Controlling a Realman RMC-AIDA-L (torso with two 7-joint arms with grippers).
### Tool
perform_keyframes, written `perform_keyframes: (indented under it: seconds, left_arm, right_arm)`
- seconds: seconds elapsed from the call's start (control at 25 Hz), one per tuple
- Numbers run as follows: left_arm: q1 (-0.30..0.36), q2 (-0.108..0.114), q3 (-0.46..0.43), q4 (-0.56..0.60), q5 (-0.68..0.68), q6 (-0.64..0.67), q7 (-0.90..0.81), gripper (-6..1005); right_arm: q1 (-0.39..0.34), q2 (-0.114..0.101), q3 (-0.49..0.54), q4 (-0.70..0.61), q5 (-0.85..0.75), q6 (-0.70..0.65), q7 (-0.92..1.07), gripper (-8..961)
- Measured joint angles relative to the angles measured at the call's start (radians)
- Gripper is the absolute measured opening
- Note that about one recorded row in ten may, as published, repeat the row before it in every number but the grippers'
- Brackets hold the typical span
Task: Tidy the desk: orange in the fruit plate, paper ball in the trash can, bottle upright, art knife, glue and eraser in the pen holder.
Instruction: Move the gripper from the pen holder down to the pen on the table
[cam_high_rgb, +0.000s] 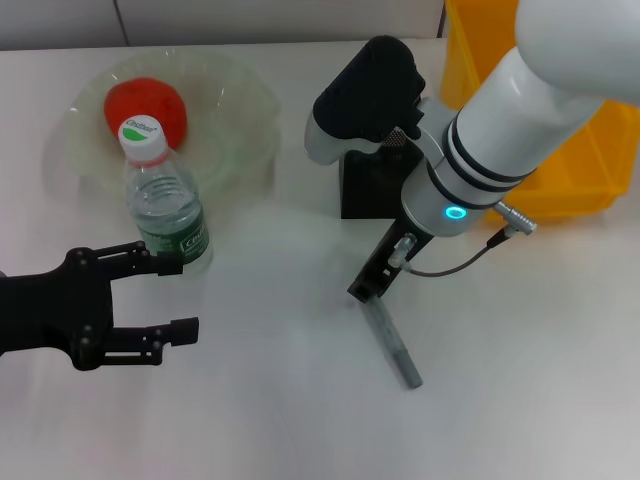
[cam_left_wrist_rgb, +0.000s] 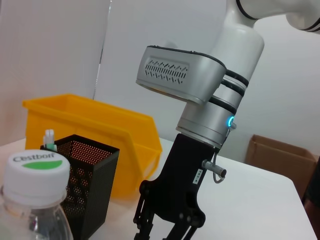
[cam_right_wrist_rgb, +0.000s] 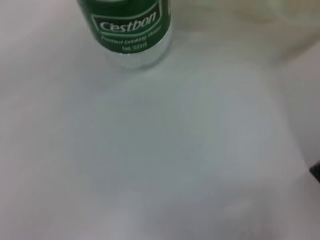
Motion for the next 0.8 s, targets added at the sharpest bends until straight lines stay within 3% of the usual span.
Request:
perform_keyframes:
  seconds: [0.24, 0.8]
  left_arm:
    - [0.002, 0.0, 0.0, -0.003, 0.0, -0.001, 0.004, 844]
    - [0.002, -0.001, -0.002, -0.008, 0.0, 0.003, 0.006, 844]
  right_arm:
    - [0.002, 0.0, -0.002, 0.018, -0.001, 0.012, -0.004, 408]
    - [0.001, 0.0, -0.006, 0.02, -0.001, 0.017, -0.01, 195]
